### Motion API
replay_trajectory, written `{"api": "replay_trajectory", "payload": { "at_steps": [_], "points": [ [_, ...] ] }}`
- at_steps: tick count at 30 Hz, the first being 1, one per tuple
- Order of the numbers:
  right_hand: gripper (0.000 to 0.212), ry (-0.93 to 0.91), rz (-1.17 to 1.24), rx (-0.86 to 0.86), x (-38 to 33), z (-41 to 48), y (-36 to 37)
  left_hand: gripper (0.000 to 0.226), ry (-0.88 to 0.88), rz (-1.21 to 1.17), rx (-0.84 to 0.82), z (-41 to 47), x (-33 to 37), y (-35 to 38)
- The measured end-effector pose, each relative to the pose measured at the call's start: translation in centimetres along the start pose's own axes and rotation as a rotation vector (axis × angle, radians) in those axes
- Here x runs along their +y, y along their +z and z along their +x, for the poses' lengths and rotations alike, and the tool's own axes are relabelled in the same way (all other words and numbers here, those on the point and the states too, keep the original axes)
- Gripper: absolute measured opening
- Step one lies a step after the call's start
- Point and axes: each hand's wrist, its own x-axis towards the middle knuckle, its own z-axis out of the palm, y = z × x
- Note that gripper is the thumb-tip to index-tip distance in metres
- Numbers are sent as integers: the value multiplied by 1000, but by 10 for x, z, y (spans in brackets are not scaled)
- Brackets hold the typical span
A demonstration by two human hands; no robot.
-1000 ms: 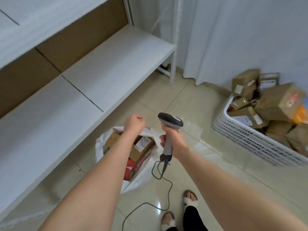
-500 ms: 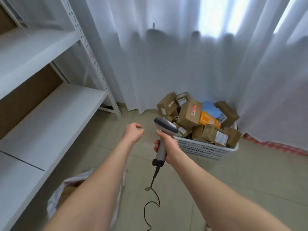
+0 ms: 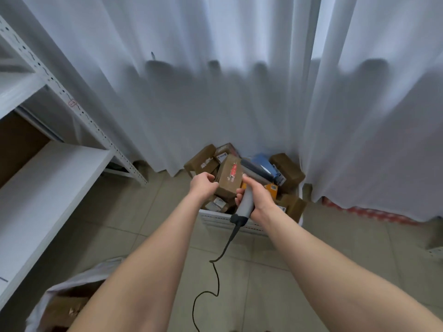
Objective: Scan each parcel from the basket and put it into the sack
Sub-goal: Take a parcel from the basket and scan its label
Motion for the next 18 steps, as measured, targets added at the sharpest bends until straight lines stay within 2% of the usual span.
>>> {"api": "replay_trajectory", "payload": {
  "at_steps": [6, 18],
  "points": [
    [31, 30, -15, 55, -51, 62, -20, 41, -32, 21, -45, 57, 25, 29],
    [24, 132, -188, 181, -120, 262, -5, 60, -217, 46, -170, 247, 39, 92]
  ]
}}
